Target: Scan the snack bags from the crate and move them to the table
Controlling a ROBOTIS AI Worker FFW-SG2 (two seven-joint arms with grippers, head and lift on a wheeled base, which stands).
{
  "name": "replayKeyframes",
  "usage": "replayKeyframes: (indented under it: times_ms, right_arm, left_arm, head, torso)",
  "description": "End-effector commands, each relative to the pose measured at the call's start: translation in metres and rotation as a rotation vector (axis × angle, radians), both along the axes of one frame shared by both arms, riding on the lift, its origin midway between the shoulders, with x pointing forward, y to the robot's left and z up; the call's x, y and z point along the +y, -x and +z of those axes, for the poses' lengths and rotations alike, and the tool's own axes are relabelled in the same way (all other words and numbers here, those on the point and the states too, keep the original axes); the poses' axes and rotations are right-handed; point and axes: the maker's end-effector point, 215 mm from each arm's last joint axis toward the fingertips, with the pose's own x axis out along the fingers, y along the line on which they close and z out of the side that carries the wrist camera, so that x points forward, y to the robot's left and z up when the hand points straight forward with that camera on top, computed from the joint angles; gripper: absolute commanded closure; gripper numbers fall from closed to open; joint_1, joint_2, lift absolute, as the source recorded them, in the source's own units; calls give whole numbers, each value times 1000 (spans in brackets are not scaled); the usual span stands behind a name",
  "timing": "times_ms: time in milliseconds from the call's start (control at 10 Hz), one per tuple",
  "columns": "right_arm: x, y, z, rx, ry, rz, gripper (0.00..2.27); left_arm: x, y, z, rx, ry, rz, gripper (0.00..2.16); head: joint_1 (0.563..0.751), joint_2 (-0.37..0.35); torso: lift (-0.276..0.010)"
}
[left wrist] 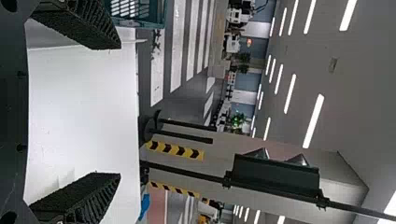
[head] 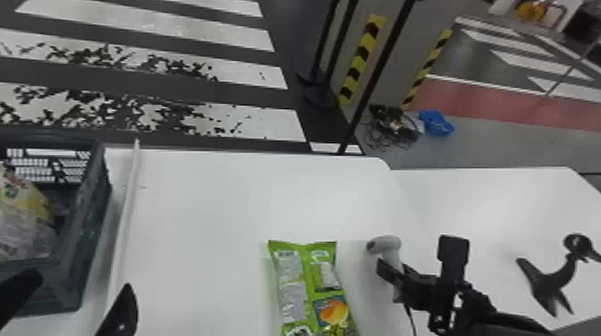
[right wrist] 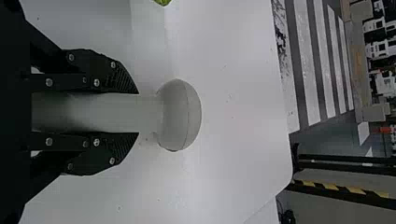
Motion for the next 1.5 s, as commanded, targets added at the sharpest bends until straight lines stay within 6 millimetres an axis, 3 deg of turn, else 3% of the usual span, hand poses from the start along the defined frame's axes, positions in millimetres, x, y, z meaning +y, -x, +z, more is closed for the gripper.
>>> replayKeyframes:
  times_ms: [0,100,200,400,600,800,1000,1200,1400]
  right_arm:
    - [-1,0,2,-8,4,0,1015]
    - [-1,0,2,-13,5,2,522]
    - [0,2,2,-11,5,2,252]
    - [-1,6,0,-7,3,-1,235]
    - [10,15,24,-56,28,9,235]
    - [41,35,54,-106,2,26,235]
    - [74,52,65,-125,-66,28,235]
    - [104,60,64,-119,-135,43,232]
    - [134,79,46,-39,-278,65,228]
  left_arm:
    - [0,0,0,0,0,0,9]
    - [1,-1,0,-1,0,3,9]
    - [1,-1,0,0,-1,3,9]
    - [0,0,-1,2,-1,2,9]
    - [0,-2,1,-4,0,2,9]
    - [0,-5,2,-9,3,1,9]
    - [-1,-6,1,-7,8,-1,9]
    - [-1,-8,2,-10,11,-1,9]
    - [0,-7,-3,-1,9,-4,9]
  head:
    - [695,-350]
    - [695,-350]
    - [695,-350]
    - [695,-350]
    - [695,-350]
    - [695,-350]
    - [695,-350]
    - [695,-350]
    - [695,-350]
  torso:
    - [-95]
    - [-95]
    - [-95]
    - [-95]
    - [-95]
    - [-95]
    - [-95]
    - [-95]
    - [-95]
